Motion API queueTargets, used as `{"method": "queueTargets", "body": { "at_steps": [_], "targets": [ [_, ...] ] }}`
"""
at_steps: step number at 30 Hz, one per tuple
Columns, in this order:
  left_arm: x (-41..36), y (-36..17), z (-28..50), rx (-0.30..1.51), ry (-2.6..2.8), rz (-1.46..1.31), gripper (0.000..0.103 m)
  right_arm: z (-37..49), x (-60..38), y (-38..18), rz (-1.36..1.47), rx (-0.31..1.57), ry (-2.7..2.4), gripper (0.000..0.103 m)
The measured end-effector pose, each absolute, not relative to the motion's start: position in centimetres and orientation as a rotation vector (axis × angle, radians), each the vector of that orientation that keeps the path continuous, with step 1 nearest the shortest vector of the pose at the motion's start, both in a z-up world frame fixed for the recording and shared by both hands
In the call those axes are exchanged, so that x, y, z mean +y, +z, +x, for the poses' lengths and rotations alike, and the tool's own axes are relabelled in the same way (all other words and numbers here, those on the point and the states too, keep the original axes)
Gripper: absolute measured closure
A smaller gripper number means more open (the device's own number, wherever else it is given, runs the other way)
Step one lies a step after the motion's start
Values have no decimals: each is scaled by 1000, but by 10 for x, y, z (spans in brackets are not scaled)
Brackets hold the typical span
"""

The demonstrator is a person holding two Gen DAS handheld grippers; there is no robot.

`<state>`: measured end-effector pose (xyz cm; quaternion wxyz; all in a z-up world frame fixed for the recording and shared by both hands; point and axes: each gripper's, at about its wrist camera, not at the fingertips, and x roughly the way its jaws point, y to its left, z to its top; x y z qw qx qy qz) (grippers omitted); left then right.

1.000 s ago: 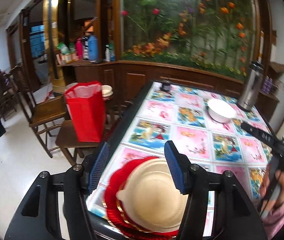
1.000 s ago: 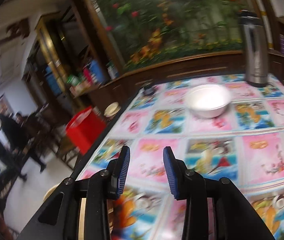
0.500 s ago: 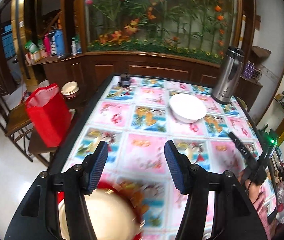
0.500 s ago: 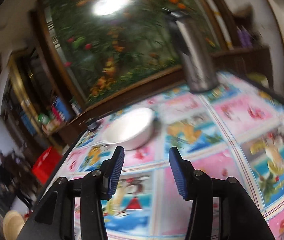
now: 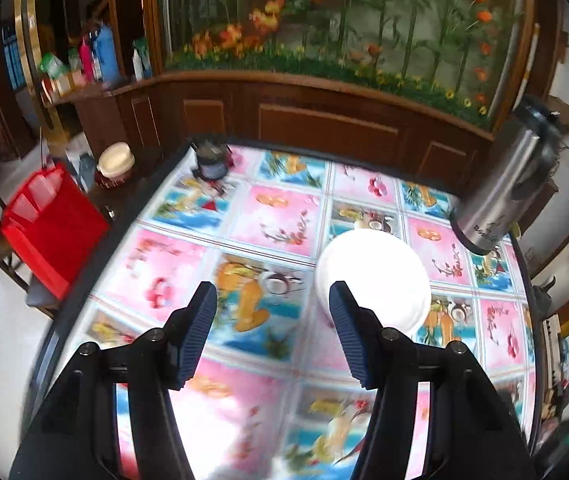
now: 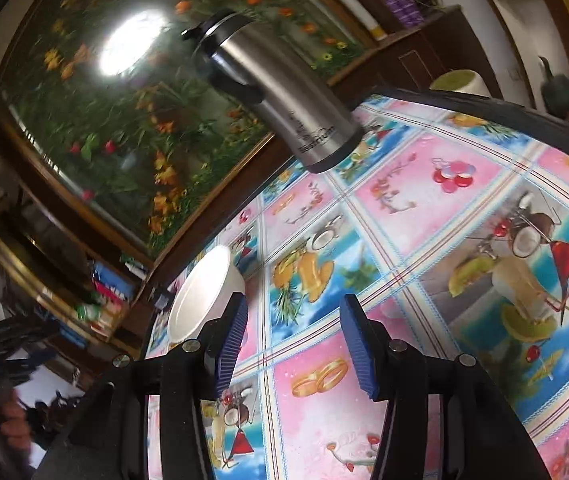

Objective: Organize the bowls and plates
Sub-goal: 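Move the open left gripper to the remaining white bowl, then grasp the white bowl rim with the left gripper and lift it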

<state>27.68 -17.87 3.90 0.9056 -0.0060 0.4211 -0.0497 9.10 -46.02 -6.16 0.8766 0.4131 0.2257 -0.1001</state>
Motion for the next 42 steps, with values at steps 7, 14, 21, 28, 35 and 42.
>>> {"method": "queueTargets", "body": {
  "at_steps": [7,14,21,28,35,42],
  "targets": [
    [-220,-16,321,980,-96,-9,46,93,-452,-59,845,484,-191,52],
    [-238,-58,339,1075,-107,-18,46,98,-444,-60,837,502,-172,52],
    [-243,-85,337,1174,-139,-6,57,99,-439,-58,809,507,-169,52],
    [-239,-90,302,1242,-194,3,84,99,-441,-59,810,502,-173,52],
    [-228,-77,204,1240,-300,79,86,93,-449,-56,817,465,-195,52],
    [-191,-78,103,1229,-378,80,86,85,-452,-58,791,457,-237,52]
  ]
}}
